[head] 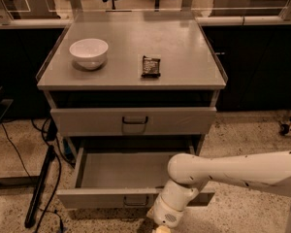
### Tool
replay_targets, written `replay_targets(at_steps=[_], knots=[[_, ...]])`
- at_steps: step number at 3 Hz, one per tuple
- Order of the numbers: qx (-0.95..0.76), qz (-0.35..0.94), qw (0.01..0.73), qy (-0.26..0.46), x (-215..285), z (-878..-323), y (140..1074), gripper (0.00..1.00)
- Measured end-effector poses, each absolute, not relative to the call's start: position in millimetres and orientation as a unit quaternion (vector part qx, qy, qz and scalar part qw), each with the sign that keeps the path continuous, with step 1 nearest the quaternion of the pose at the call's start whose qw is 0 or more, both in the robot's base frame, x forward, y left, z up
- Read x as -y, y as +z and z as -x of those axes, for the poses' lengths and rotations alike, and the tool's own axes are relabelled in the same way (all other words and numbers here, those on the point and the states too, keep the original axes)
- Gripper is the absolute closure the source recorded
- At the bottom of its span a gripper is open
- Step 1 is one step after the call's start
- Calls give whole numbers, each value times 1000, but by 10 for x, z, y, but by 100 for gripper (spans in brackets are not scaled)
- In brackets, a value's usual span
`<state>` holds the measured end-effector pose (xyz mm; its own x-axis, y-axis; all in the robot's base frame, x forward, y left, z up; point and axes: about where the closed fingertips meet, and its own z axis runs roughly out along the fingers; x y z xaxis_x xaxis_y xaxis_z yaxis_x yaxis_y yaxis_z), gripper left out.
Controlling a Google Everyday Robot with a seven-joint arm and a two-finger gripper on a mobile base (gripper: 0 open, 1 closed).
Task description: Open middle drawer
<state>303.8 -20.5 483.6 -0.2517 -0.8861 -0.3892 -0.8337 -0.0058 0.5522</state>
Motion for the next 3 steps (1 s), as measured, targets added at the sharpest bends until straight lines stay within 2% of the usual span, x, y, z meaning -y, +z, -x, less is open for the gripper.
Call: replay_targets(at_steps=[3], knots=[[740,-595,-6,-313,305,-3692,4796,0]])
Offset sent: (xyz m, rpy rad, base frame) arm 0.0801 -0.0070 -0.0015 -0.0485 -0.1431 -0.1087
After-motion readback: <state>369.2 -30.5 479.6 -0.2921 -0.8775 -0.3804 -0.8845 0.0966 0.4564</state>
